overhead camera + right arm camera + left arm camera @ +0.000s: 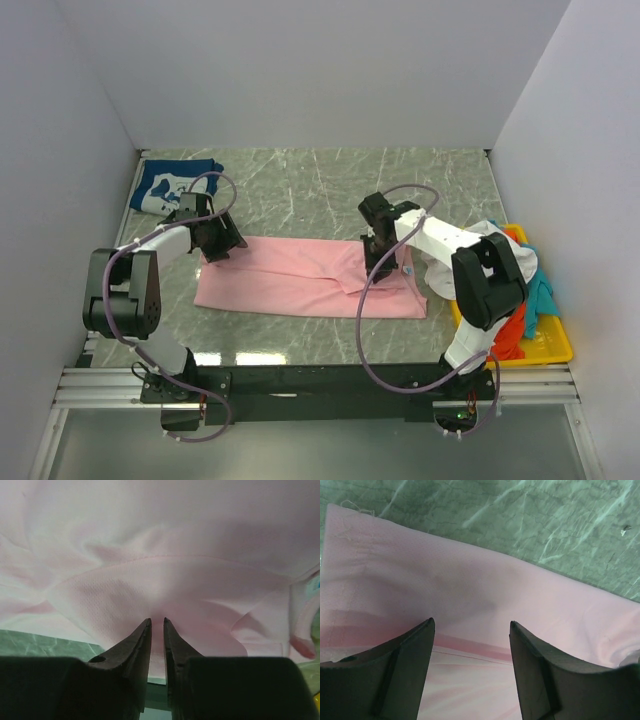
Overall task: Fold and stack the t-shirts
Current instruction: Fold the tshirt
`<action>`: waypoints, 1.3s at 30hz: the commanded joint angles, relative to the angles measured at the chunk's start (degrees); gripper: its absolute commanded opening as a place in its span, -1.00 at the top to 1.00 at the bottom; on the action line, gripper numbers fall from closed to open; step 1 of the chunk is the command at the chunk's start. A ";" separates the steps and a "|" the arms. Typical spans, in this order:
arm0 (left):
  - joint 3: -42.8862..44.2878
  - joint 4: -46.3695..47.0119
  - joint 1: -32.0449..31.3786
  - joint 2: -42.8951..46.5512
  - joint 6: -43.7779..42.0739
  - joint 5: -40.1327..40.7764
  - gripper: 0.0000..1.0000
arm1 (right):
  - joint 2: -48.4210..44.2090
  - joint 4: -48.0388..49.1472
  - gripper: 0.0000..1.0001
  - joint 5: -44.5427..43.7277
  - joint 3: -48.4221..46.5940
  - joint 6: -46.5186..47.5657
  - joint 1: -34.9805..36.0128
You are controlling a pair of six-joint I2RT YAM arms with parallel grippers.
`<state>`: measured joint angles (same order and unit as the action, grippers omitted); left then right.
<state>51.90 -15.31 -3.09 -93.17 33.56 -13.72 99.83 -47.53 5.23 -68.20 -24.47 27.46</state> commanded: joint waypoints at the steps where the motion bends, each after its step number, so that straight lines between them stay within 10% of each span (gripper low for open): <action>1: 1.80 0.72 0.02 -0.52 -1.04 -0.61 -0.35 | -2.09 -0.02 0.55 3.02 1.58 1.26 1.89; 20: 2.16 0.19 0.02 0.35 -2.10 0.62 -0.36 | -5.09 -8.54 0.57 1.97 -9.13 3.72 8.21; 39: 0.66 0.28 0.02 1.06 -1.83 -0.17 -0.41 | 4.76 2.61 0.38 -2.68 -5.98 4.17 13.49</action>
<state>52.12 -15.59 -3.09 -93.97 32.23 -13.65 104.73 -47.94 5.56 -73.56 -19.84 41.10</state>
